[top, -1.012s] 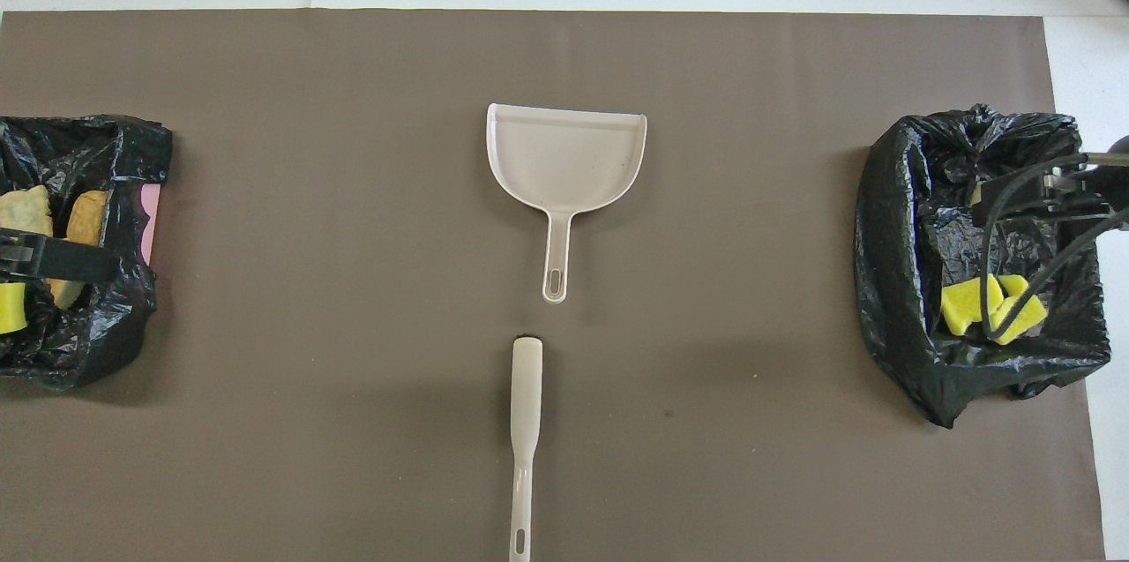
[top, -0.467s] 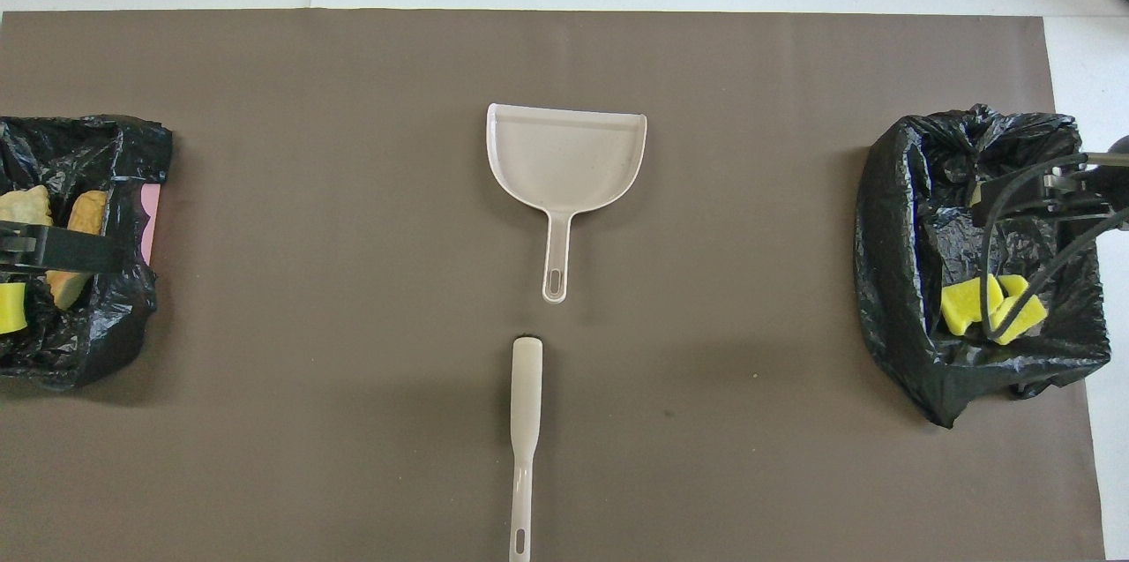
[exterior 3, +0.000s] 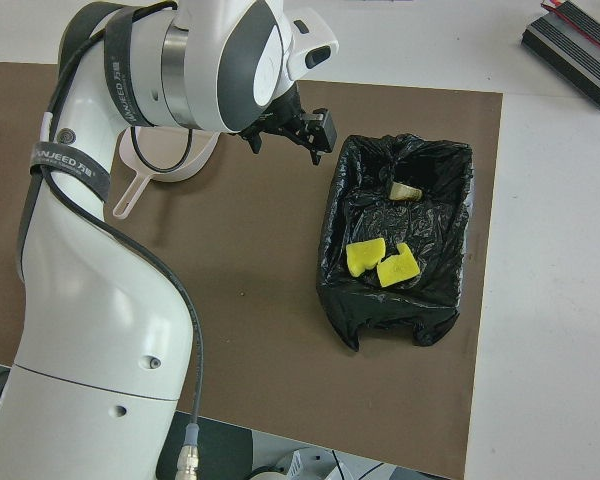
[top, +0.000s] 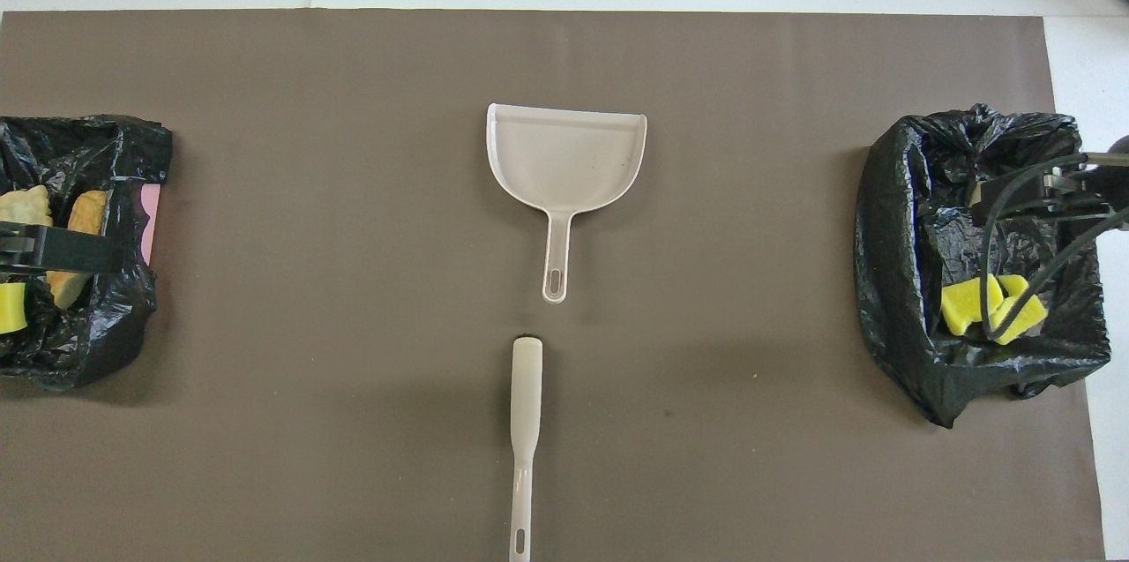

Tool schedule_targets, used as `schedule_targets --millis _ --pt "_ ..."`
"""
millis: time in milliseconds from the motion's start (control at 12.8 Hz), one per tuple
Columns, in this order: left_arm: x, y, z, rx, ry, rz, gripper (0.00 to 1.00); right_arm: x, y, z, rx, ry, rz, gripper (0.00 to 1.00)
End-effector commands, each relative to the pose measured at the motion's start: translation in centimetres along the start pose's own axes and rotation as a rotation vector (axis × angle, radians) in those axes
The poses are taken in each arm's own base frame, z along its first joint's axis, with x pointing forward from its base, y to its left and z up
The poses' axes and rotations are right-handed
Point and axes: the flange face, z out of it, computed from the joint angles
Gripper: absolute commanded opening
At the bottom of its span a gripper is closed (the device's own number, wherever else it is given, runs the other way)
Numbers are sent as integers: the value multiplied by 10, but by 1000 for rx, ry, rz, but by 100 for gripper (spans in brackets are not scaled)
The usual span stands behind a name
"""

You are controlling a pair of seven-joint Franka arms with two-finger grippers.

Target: Sweep and dump trash in bin

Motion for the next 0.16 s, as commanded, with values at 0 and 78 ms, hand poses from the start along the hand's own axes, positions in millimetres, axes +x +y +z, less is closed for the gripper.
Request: schedule_targets --millis 0,78 --pt "-6 1 -4 -2 12 -12 100 -6 -2 -3 0 -3 13 100" --pt "-6 0 -3 -2 8 -15 100 -6 -2 -3 0 -1 13 100"
